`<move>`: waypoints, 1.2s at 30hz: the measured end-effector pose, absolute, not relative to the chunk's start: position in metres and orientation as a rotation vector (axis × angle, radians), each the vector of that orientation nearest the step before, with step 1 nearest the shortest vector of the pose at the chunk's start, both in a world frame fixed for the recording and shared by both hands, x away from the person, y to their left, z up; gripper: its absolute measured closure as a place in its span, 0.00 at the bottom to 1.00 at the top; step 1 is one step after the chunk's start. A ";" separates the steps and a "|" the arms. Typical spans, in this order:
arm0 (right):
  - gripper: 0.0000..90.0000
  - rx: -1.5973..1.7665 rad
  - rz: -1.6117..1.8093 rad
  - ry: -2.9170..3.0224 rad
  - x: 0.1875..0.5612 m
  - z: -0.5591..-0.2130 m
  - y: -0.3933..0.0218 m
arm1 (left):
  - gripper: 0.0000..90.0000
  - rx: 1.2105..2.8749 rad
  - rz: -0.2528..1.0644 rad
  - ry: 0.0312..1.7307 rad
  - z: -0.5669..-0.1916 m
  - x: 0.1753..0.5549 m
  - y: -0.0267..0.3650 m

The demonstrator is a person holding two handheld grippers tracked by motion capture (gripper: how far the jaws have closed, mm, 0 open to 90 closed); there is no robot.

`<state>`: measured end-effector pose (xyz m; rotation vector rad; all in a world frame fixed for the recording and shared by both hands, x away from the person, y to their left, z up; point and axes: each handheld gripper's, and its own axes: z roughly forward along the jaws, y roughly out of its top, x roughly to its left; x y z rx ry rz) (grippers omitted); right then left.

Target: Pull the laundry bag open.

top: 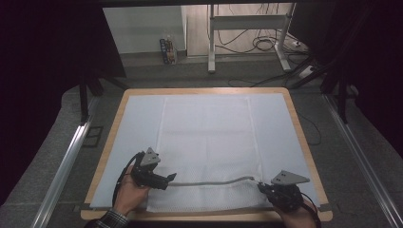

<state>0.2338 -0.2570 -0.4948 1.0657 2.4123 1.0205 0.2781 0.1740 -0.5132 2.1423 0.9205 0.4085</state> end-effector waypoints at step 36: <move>0.96 0.911 1.076 2.440 0.228 -0.488 -0.260 | 0.05 2.200 0.261 0.419 -0.479 0.323 -0.051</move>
